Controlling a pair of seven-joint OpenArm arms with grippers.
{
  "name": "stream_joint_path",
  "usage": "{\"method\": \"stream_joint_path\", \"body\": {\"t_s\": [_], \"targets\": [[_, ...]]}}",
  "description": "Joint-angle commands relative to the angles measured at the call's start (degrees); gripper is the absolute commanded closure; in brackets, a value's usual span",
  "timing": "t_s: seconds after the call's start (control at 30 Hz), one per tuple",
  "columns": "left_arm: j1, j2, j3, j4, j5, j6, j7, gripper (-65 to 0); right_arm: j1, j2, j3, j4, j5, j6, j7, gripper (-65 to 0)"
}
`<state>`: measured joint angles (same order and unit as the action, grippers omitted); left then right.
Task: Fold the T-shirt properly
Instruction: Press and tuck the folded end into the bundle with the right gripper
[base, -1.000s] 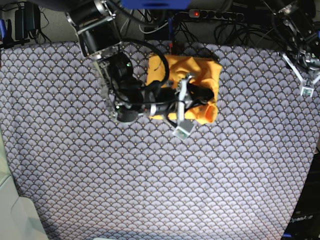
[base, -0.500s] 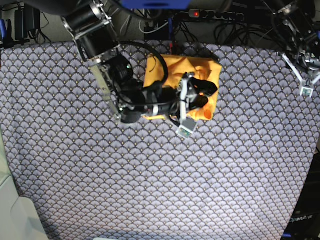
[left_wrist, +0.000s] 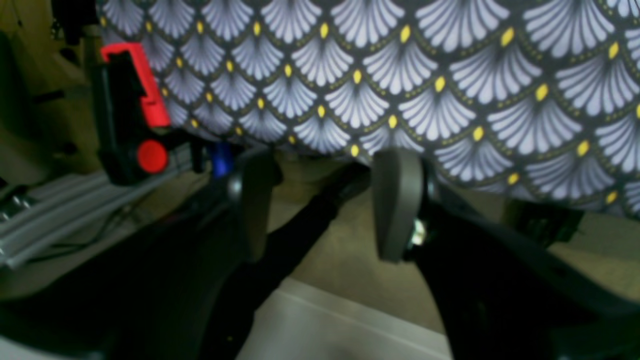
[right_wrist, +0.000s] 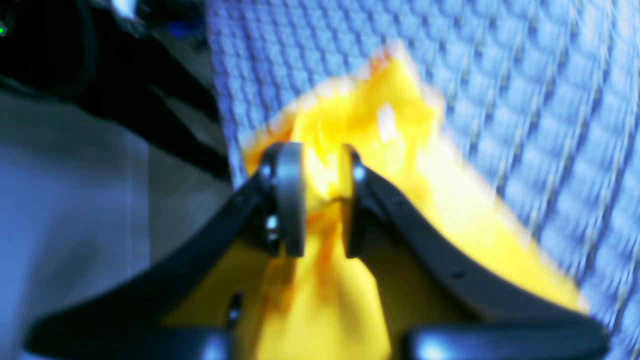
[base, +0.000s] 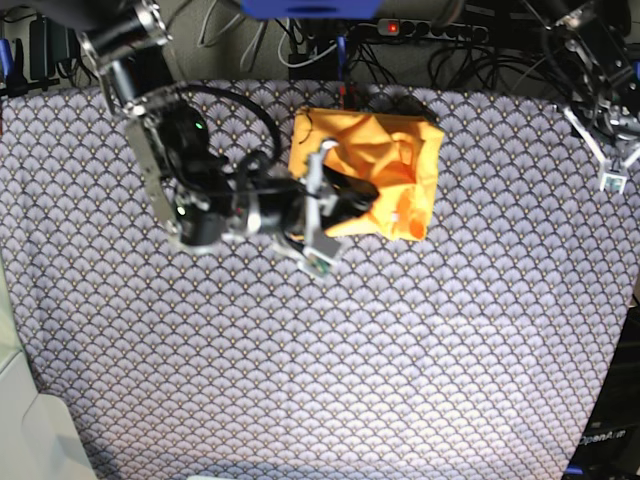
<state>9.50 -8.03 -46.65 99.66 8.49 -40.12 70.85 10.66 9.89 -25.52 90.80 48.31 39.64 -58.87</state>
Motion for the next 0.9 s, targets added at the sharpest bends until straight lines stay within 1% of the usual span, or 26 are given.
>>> {"method": "stream_joint_path", "body": {"t_s": [0.0,0.07,0.17,0.33,0.5,0.7,0.87], "targets": [[-0.5,-0.4,0.0,0.9,0.1,0.1,-0.3,-31.2,0.7,0.8,0.4,1.4,1.7,0.4,2.7,-5.0],[-0.7,-0.2,0.3,0.9,0.1,0.1,-0.3,-31.2,-0.2,2.5,0.3,1.5,1.7,0.4,4.6,-1.9],[-0.8,0.8,0.3,1.0,0.1,0.1,-0.3,-31.2,-1.1,4.7,0.3,1.4,1.8,0.4,5.7,-1.0],[-0.7,1.0,0.4,1.0,0.1,0.1,-0.3,-31.2,-1.2,5.1,0.3,1.4,1.8,0.4,5.6,-1.0],[-0.4,1.0,-0.1,1.0,0.1,0.1,-0.3,-31.2,-1.4,6.3,0.3,0.8,1.5,0.4,5.7,-1.0],[0.7,1.0,-0.1,1.5,0.1,0.1,-0.3,-31.2,-2.9,8.6,0.0,0.9,1.5,0.4,9.1,-1.0],[0.7,1.0,-0.1,1.5,0.1,0.1,-0.3,-31.2,-4.9,7.8,-0.3,1.2,1.5,0.4,9.2,-1.0]]}}
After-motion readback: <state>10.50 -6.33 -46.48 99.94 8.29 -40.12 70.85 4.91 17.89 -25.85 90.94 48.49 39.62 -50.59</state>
